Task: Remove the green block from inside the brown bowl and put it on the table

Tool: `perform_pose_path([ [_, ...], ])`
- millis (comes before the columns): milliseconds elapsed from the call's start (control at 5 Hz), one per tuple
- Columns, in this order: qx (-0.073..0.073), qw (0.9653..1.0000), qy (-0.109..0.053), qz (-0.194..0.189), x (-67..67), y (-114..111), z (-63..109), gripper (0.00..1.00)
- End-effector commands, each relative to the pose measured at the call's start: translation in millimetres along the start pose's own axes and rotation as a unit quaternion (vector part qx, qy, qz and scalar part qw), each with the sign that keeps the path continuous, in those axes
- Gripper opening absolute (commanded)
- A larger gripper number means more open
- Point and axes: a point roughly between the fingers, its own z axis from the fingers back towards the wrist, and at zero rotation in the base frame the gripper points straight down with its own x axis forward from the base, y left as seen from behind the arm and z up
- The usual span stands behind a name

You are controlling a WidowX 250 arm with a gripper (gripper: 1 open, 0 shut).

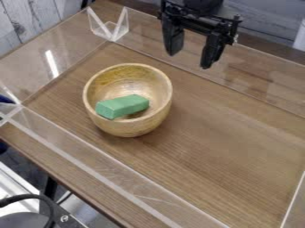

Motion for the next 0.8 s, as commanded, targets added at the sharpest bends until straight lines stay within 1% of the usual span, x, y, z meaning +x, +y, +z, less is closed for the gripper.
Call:
perform_pose_path([
  [0,0.006,0.9999,0.009,-0.008,-9.0,12.9,-6.3,1.00],
  [200,0.013,0.9996,0.015,-0.020,-24.6,28.7,-17.1,1.00],
  [400,0.014,0.9996,0.016,-0.020,-38.8,43.4,-27.5,1.00],
  [600,0.016,0.9995,0.018,-0.019,-48.2,59.7,-34.5,1.00],
])
